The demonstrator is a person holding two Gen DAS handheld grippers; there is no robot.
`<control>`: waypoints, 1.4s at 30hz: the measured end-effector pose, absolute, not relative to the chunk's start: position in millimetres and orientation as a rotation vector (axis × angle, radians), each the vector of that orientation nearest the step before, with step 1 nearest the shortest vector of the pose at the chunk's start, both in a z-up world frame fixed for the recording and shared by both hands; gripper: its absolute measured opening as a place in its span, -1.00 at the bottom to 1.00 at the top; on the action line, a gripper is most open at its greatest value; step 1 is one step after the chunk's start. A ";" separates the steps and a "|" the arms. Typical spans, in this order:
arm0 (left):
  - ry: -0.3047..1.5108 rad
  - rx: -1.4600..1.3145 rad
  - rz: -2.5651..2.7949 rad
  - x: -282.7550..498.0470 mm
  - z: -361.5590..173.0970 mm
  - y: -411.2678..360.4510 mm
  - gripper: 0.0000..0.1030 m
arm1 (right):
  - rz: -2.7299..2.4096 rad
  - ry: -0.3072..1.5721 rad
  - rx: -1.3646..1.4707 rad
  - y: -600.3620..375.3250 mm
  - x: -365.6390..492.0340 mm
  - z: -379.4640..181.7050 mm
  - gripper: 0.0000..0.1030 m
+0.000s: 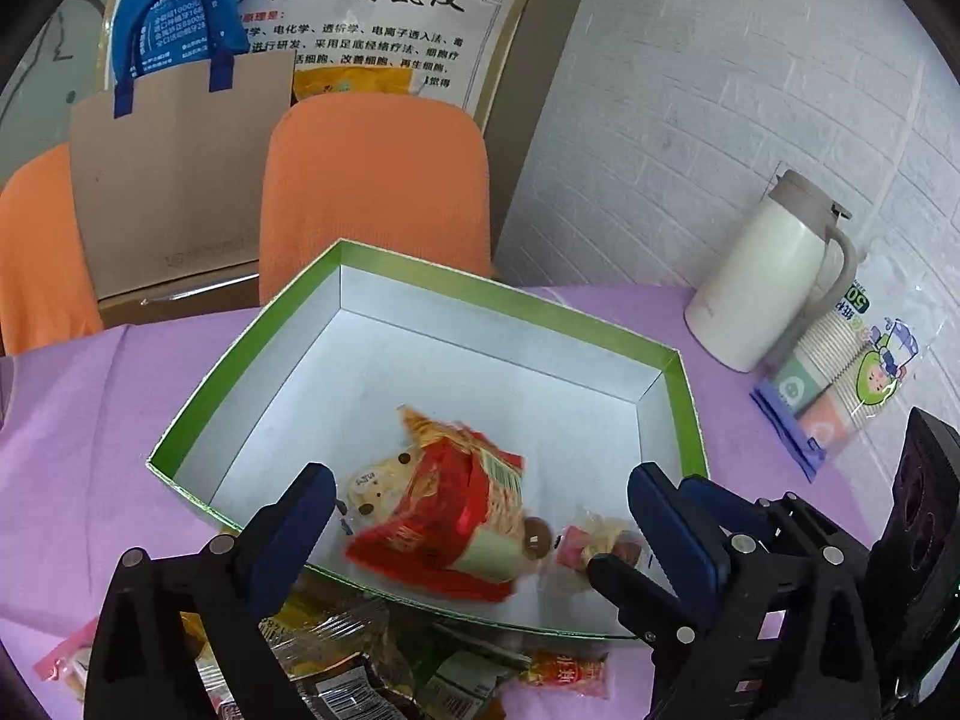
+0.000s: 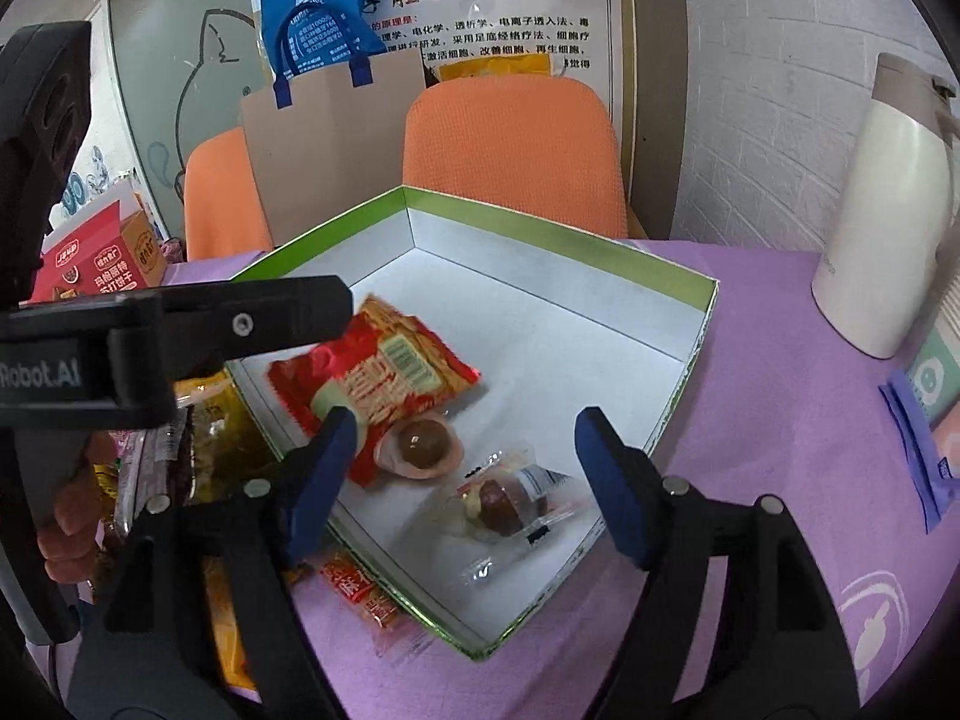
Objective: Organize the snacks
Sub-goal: 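Carry the jelly cup and red bag into the green box and release both, then grasp the blue-green wrapped packet with the right gripper while the left grasps the orange peanut bag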
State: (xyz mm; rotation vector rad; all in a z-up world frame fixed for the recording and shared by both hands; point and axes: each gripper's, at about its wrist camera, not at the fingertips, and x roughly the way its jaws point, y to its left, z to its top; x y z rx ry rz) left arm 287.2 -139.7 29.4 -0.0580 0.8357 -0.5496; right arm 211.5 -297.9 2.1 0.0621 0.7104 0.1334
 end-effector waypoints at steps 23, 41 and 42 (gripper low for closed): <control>0.761 -0.102 -0.521 128.9 78.9 -51.3 0.95 | 0.219 0.696 0.107 -272.0 72.5 45.7 0.56; 0.837 -0.216 -0.363 61.1 -1.9 39.1 0.94 | 0.413 0.841 -0.058 -164.8 70.7 -16.1 0.07; 0.840 -0.223 -0.359 60.6 -3.5 42.6 0.94 | 0.412 0.844 -0.067 -160.2 76.0 -19.9 0.05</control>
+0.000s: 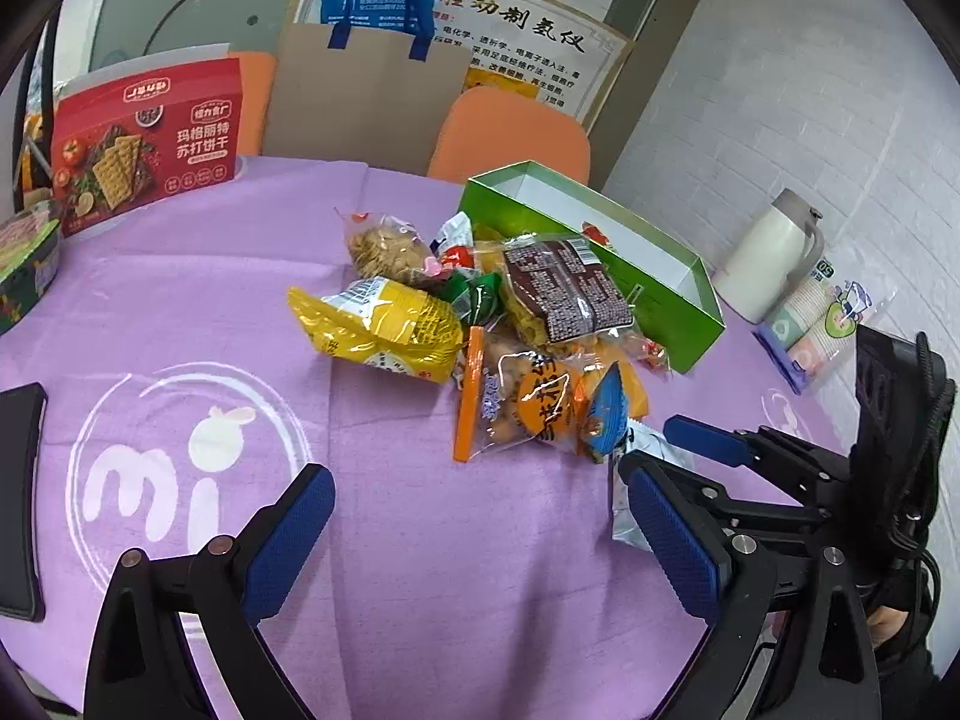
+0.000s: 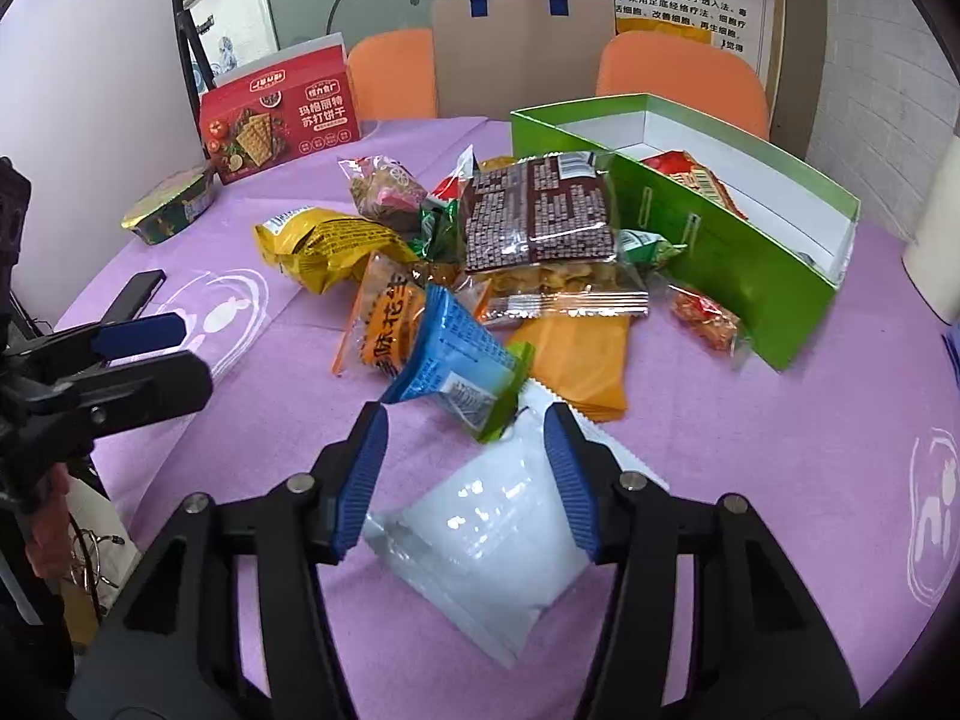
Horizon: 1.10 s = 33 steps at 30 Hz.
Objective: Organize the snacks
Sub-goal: 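Grasp the blue-green wrapped packet with the right gripper while the left grasps the orange peanut bag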
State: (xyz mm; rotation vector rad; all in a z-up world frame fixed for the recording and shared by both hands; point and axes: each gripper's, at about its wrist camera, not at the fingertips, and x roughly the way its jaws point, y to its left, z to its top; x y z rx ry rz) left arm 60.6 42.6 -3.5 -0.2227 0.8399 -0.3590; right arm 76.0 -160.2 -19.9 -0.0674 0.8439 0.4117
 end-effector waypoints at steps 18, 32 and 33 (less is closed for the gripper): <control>0.883 -0.199 -0.438 116.5 -25.0 4.3 0.90 | 0.391 0.812 -0.022 -187.7 72.0 -16.8 -0.54; 0.960 -0.220 -0.501 134.6 -44.0 3.8 -0.02 | 0.446 0.823 -0.156 -143.4 82.8 -34.4 0.14; 0.960 -0.224 -0.498 129.7 -43.2 8.9 -0.02 | 0.447 0.823 -0.162 -142.3 83.5 -35.1 0.14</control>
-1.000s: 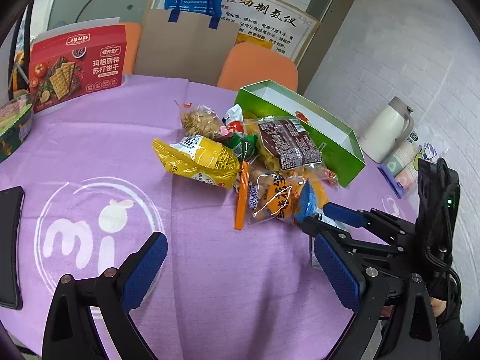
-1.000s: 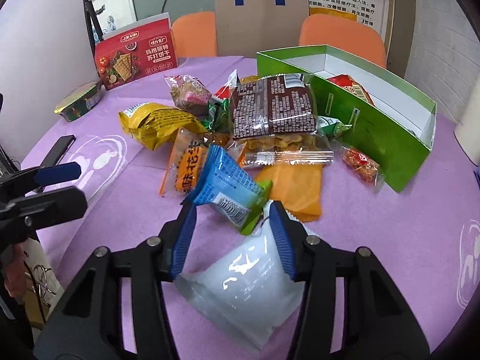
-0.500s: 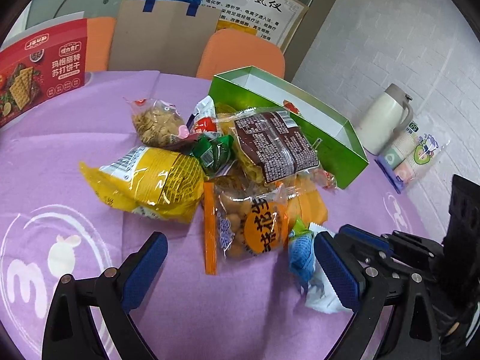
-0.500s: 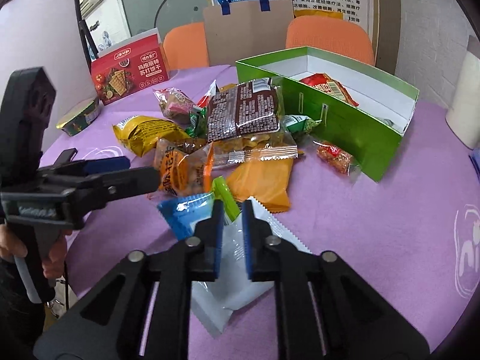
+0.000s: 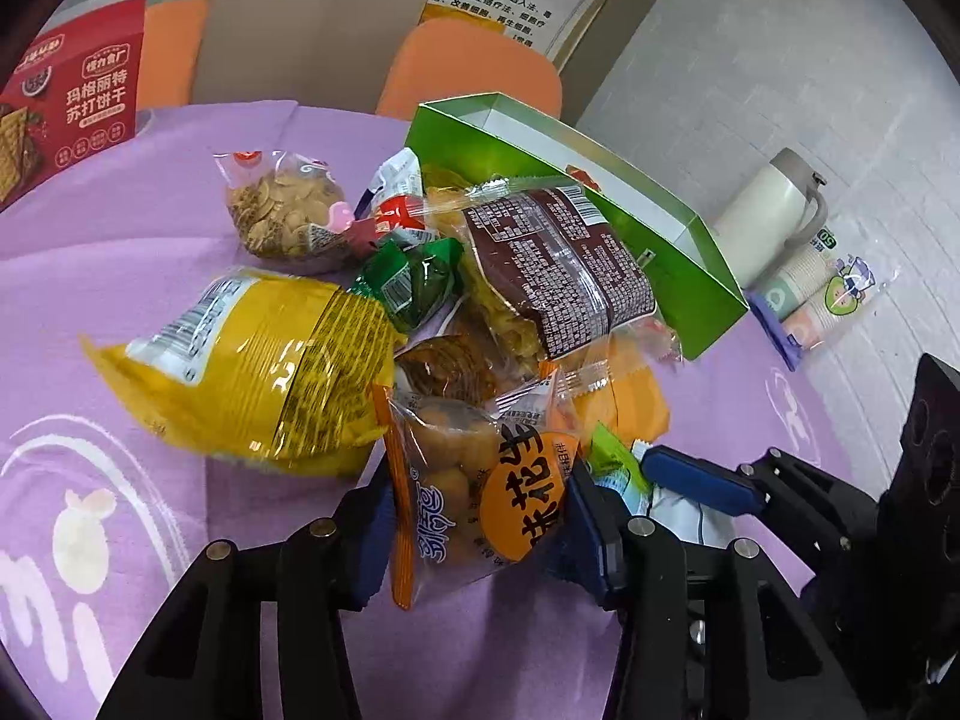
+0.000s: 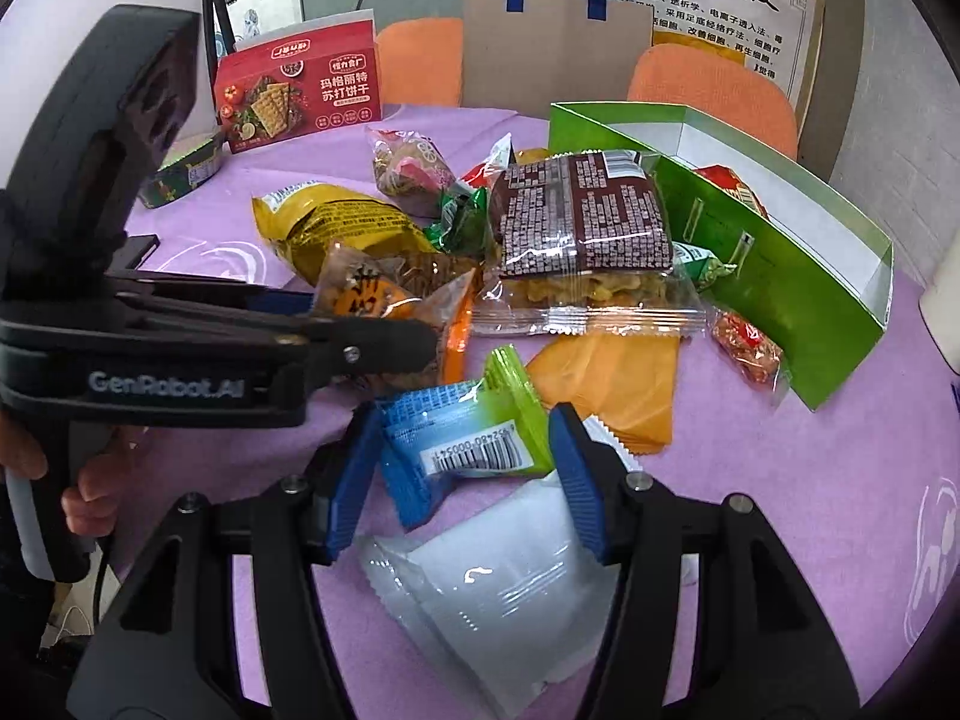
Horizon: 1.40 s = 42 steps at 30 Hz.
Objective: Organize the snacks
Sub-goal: 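Grasp the blue-green wrapped packet with the right gripper while the left grasps the orange peanut bag, then carry both packets over the green box, lower them in and open both grippers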
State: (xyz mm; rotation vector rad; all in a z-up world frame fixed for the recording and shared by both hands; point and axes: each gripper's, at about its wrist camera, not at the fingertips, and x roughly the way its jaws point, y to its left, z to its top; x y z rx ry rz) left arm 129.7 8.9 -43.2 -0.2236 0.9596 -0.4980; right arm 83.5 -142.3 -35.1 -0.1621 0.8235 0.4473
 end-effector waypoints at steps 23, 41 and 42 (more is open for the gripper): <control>0.952 -0.227 -0.406 108.5 -43.6 43.1 0.20 | 0.516 0.893 -0.179 -123.1 95.2 -49.8 -0.27; 0.743 -0.160 -0.579 107.9 66.2 -4.1 -0.10 | 0.358 0.621 0.031 -217.5 84.8 51.6 -0.39; 0.738 -0.152 -0.585 115.1 70.9 -11.5 -0.10 | 0.333 0.618 0.047 -226.0 89.8 54.0 -0.39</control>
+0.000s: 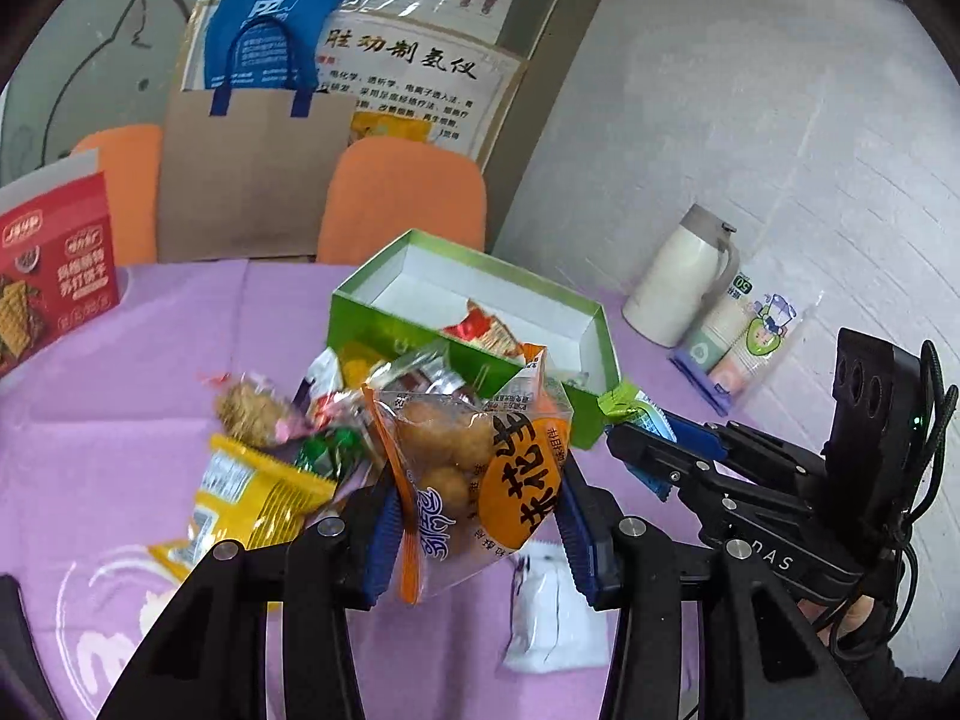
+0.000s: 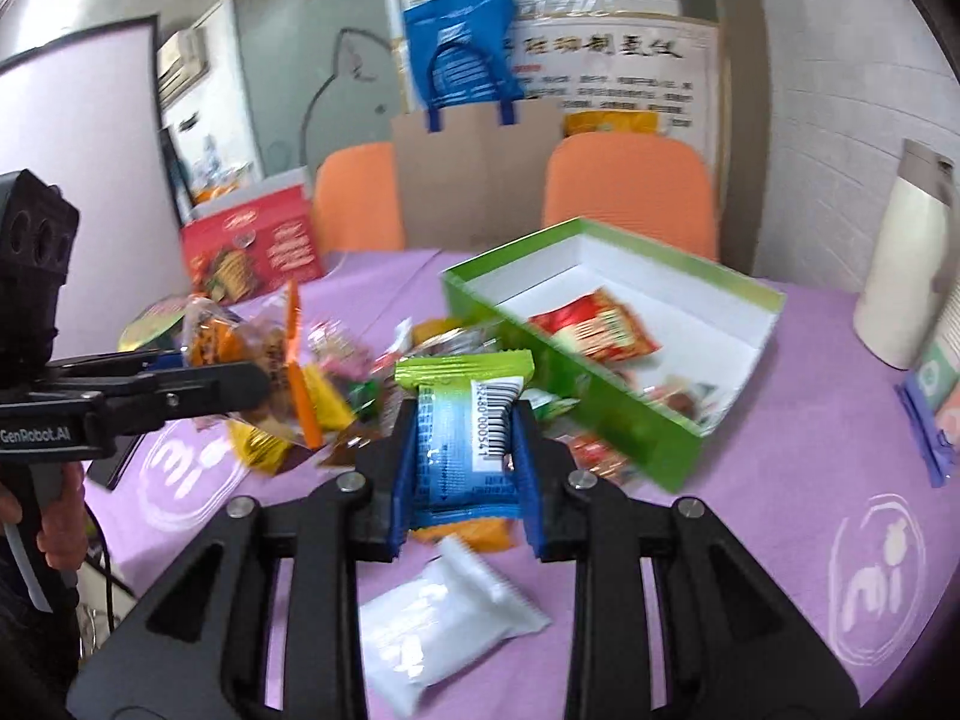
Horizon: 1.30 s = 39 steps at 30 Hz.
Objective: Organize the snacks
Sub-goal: 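Carry both packets over the green box, lower them in and open both grippers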
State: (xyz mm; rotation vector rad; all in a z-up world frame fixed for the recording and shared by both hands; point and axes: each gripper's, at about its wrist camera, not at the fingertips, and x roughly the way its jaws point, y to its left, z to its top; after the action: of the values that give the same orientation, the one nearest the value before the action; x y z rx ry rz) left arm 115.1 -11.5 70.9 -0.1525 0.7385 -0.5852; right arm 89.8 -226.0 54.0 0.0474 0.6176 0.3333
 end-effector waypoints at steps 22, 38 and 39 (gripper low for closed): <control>0.888 -0.089 -0.625 279.5 41.5 -151.3 -0.08 | 0.155 0.687 0.124 -318.6 199.6 11.0 -0.38; 0.813 -0.079 -0.570 254.2 55.6 -129.8 0.94 | 0.118 0.614 0.073 -311.4 163.3 23.1 0.51; 0.805 -0.079 -0.573 248.4 60.5 -126.4 0.94 | 0.120 0.605 0.072 -309.3 156.6 27.7 0.51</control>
State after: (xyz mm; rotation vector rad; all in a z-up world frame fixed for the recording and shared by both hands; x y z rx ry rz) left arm 248.4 -126.4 60.5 -0.0787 0.8046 -0.5727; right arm 156.6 -309.3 27.7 0.0719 0.6051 0.1196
